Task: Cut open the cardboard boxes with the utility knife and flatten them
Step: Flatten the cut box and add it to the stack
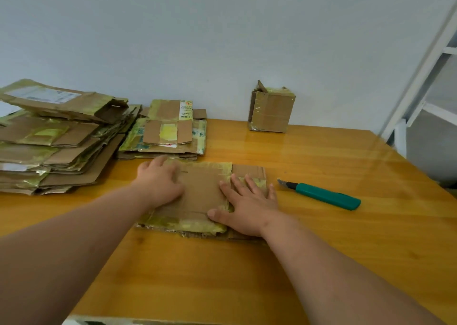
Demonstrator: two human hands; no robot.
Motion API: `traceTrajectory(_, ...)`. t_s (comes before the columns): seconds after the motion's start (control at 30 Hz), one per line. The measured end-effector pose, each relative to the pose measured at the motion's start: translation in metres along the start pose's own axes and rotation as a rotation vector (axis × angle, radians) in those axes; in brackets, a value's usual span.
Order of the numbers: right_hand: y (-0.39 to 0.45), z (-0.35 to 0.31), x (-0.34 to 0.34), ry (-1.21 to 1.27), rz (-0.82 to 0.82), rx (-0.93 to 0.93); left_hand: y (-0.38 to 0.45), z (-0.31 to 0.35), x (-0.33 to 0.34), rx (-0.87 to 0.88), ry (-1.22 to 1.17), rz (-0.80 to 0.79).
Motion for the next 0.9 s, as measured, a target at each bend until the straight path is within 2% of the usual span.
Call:
traceTrajectory(0.07, -0.001, 0.0, 0.0, 0.022, 0.011, 0.009, -0.008, -0.014, -0.002, -0.13, -0.029, 0.016)
traceTrajectory(0.13, -0.003, -0.002, 0.0, 0.047, 0.019, 0.009, -0.014, -0.019, 0.001, -0.171, -0.076, -0.042)
traceTrajectory(0.23, -0.011, -0.003, -0.004, 0.165, 0.063, -0.044, -0.02, -0.023, 0.0, -0.189, -0.346, -0.1)
traceTrajectory(0.33, -0.024, 0.005, -0.018, 0.425, 0.251, -0.068, -0.031, -0.022, -0.008, -0.17, -0.612, -0.111)
traceTrajectory(0.4, -0.033, 0.02, -0.025, 0.643, 0.402, 0.041, -0.036, -0.015, -0.019, -0.106, -0.687, -0.09)
traceTrajectory(0.47, -0.034, 0.031, -0.023, 0.916, 0.434, 0.1, -0.043, -0.006, -0.033, -0.026, -0.71, -0.06)
traceTrajectory(0.57, -0.031, 0.035, -0.023, 1.327, 0.392, 0.069, -0.045, -0.003, -0.054, 0.06, -0.659, 0.026)
traceTrajectory(0.7, -0.03, 0.032, -0.03, 1.524, 0.298, 0.05, -0.051, -0.005, -0.087, 0.074, -0.369, 0.177)
traceTrajectory(0.77, -0.028, 0.029, -0.038, 1.595, 0.313, 0.032, -0.05, -0.012, -0.092, 0.021, -0.245, 0.096)
traceTrajectory(0.8, -0.029, 0.03, -0.044, 1.623, 0.35, 0.028, -0.05, -0.018, -0.091, -0.012, -0.267, 0.019)
traceTrajectory(0.87, -0.027, 0.028, -0.056, 1.623, 0.431, 0.029, -0.048, -0.029, -0.09, -0.05, -0.469, -0.101)
traceTrajectory(0.9, -0.027, 0.025, -0.063, 1.622, 0.464, 0.025, -0.044, -0.034, -0.094, -0.048, -0.578, -0.103)
Point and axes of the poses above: each hand's wrist, its own y-axis towards the middle knuckle, its own x-axis out of the palm, z = x × y, the point moved 6 cm from there along y, towards the middle knuckle, and after that the axes turned 12 degrees about -z, right-handed, at the moved point
